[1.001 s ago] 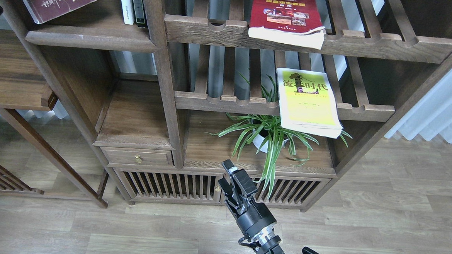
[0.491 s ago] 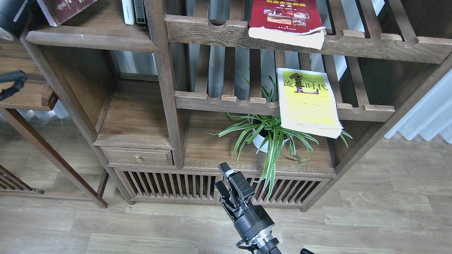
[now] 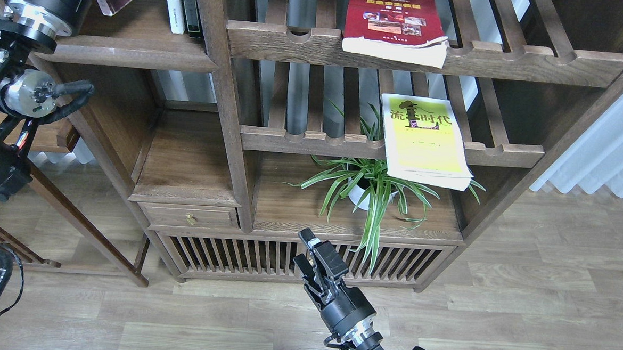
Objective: Organize books on shelf
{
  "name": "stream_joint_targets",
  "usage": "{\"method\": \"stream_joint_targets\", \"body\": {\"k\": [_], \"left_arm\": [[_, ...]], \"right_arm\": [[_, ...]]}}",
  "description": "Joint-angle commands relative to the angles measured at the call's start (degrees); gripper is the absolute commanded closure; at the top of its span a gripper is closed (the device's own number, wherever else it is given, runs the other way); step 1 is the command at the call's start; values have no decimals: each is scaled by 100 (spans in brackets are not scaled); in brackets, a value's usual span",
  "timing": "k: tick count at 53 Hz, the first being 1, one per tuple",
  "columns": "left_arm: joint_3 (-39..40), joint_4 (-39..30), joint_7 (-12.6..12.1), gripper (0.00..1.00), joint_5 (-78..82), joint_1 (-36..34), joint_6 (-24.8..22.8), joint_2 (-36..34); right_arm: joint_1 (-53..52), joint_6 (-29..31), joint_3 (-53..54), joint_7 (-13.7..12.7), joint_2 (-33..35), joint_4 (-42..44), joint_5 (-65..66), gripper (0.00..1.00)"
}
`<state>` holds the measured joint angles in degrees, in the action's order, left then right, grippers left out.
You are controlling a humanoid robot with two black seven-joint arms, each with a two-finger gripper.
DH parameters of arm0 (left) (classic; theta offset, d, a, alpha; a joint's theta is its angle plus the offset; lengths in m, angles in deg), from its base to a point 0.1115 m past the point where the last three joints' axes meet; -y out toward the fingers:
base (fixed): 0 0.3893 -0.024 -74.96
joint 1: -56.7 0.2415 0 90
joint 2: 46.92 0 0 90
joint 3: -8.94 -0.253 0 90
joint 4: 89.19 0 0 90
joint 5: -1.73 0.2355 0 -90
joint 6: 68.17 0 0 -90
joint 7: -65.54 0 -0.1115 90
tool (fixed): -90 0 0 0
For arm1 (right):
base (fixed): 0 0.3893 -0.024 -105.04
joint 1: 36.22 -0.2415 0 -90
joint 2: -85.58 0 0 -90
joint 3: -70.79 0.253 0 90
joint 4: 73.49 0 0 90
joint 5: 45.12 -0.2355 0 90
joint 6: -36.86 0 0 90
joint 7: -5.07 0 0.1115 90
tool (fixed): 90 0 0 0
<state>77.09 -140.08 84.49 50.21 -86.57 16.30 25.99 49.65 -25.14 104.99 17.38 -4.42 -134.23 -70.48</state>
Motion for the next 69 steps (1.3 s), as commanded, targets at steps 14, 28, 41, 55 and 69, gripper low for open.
{"method": "stream_joint_targets", "body": {"k": [14, 28, 41, 55, 69], "left_arm": [[-644, 1213, 839, 100, -76, -570, 35, 259], [-715, 1591, 874, 100, -76, -693, 26, 374], [-741, 1960, 905, 100, -93, -720, 35, 532], [-741, 2197, 905, 100, -146, -790, 35, 664], [-926, 2690, 905, 100, -146, -1176, 43, 717]], "right_arm": [[-9, 0, 17, 9, 0, -9, -13, 8], [-9, 0, -97, 9, 0, -18, -31, 8], [0, 0, -97, 17, 0, -114, -31, 9], [9, 0, -124, 17, 0, -123, -31, 9], [9, 0, -133, 17, 0, -150, -31, 9]]}}
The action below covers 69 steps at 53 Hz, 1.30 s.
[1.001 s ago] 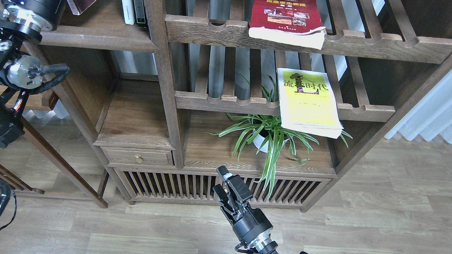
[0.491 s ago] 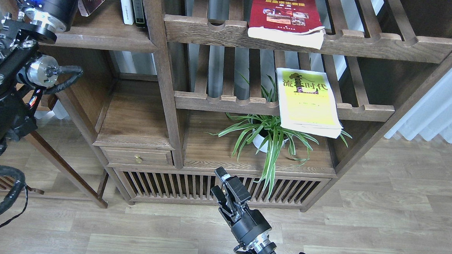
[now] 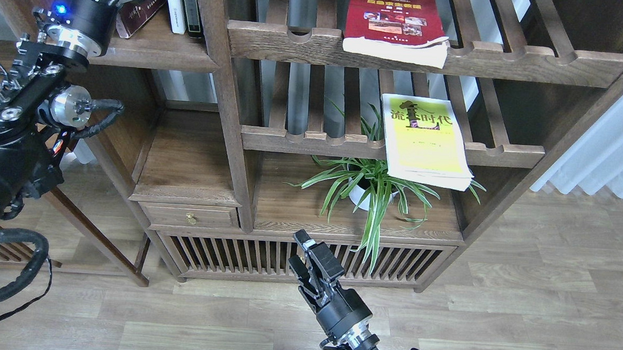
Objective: Organize books on shelf
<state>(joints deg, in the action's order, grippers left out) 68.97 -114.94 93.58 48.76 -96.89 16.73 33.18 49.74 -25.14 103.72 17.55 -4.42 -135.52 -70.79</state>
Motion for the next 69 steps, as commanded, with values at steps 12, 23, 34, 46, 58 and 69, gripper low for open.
{"method": "stream_joint_targets", "body": {"k": [12, 23, 34, 46, 58, 69], "left_arm": [[-131, 290, -4, 98, -1, -171, 27, 103], [-167, 317, -4, 91, -1, -171, 36, 103], [-228, 299, -4, 71, -1, -180, 141, 129], [-228, 238, -4, 62, -36, -180, 141, 138], [-202, 0, -4, 61, -221, -276, 150, 208], [-131, -219, -4, 61, -309, -399, 159, 217]], "right_arm": [[0, 0, -14, 0, 0, -55, 0, 9], [0, 0, -5, 0, 0, -55, 0, 9], [0, 0, -14, 0, 0, -55, 0, 9], [0, 0, -23, 0, 0, -55, 0, 9], [9, 0, -23, 0, 0, -55, 0, 9], [79, 0, -23, 0, 0, -55, 9, 9]]}}
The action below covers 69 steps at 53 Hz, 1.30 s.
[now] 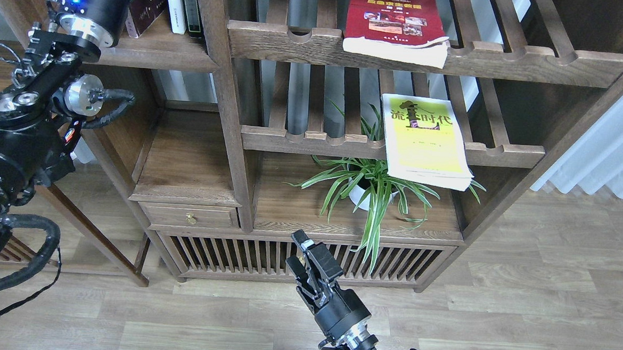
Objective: Organize books on shelf
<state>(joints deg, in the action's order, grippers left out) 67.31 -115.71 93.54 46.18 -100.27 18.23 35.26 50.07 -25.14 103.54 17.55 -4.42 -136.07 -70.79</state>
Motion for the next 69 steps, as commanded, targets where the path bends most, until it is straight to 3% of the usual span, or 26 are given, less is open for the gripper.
{"method": "stream_joint_targets", "body": {"k": [1, 22, 27, 37, 43, 51, 63, 69], "left_arm": [[44, -160, 0, 61, -51, -80, 9, 9], [439, -960, 0, 61, -130, -326, 150, 124], [641, -1425, 0, 60, -130, -326, 176, 89], [940, -1988, 0, 58, -139, -177, 176, -359], [984, -2857, 0, 57, -586, 543, 176, -860], [1221, -3807, 0, 57, -947, 1264, 159, -905], [1678, -4940, 0, 50, -1693, 1836, 123, -869], [1907, -5152, 0, 43, -2072, 1977, 88, -773]], "right_arm": [[46, 0, 4, 0, 0, 0, 0, 9], [37, 0, 65, 0, 0, 0, 9, 9], [37, 0, 101, 0, 0, -8, 9, 9], [46, 0, 92, -9, 0, -17, 18, 9], [37, 0, 92, 0, 0, -26, 18, 9], [-16, 0, 250, 0, 0, -236, 9, 9], [-33, 0, 540, 0, 0, -659, 0, 8], [-42, 0, 751, 0, 0, -659, -8, 8]]}}
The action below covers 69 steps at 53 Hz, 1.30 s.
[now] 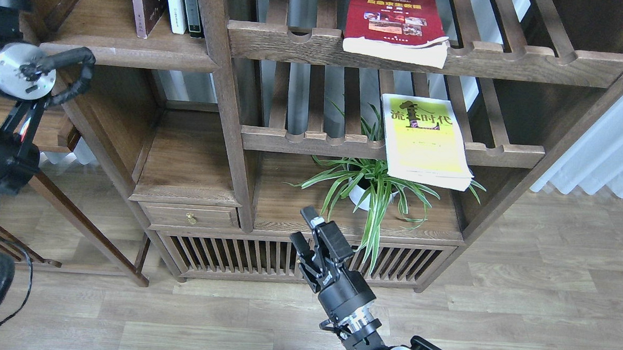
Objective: Organize books on shelf
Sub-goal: 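Lower the left arm and move the right gripper toward the yellow book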
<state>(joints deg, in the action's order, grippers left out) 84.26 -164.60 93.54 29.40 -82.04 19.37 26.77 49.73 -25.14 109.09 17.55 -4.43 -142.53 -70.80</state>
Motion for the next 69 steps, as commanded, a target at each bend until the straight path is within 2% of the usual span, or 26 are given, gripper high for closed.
{"method": "stream_joint_targets", "body": {"k": [1, 5, 10, 14, 16, 19, 22, 27, 34, 40, 44, 46, 54, 61, 69], "left_arm": [[247, -298, 0, 41, -542, 206, -35, 145], [308, -387, 0, 41, -824, 347, -157, 391], [484, -378, 0, 47, -1026, 426, -1026, 593], [493, -378, -13, 50, -1334, 611, -1537, 743], [493, -378, -136, 53, -1483, 716, -1774, 796], [502, -378, -505, 66, -1799, 883, -2553, 892], [484, -369, -777, 71, -2063, 1032, -2553, 980], [440, -369, -1164, 72, -2275, 1436, -2553, 1304], [414, -272, -1271, 82, -2284, 1542, -2553, 1508], [414, -299, -1411, 82, -2292, 1885, -2553, 1455], [309, -290, -1578, 64, -2301, 2139, -2553, 1052], [221, -290, -1587, 61, -2310, 2193, -2553, 1051], [-359, -308, -1596, 34, -2336, 2667, -2553, 1112], [-667, -316, -1587, 21, -2336, 2826, -2553, 1218], [-939, -334, -1587, 1, -2336, 3168, -2553, 1297]], "right_arm": [[-8, 0, 265, 0, 0, -14, -8, 8], [-17, 0, 362, 0, 0, -40, -8, 8], [-17, 0, 415, 0, 0, -207, -34, 8], [-17, 0, 415, 0, 0, -242, -43, 8], [-17, 0, 415, 0, 0, -251, -43, 8], [-17, 0, 424, 0, 0, -251, -52, 8], [-17, 0, 450, 0, 0, -251, -87, 8], [-78, 0, 547, 9, 0, -251, -201, 8], [-114, 0, 547, 9, 0, -251, -210, 8], [-166, 0, 547, 9, 0, -251, -219, 8], [-175, 0, 538, 9, 0, -242, -201, 8], [-184, 0, 547, 9, 0, -233, -210, 8], [-245, 0, 661, 9, 0, -207, -219, 6], [-254, 0, 854, 9, 0, -207, -219, 3], [-245, 0, 977, 9, 0, -155, -228, 2]]}}
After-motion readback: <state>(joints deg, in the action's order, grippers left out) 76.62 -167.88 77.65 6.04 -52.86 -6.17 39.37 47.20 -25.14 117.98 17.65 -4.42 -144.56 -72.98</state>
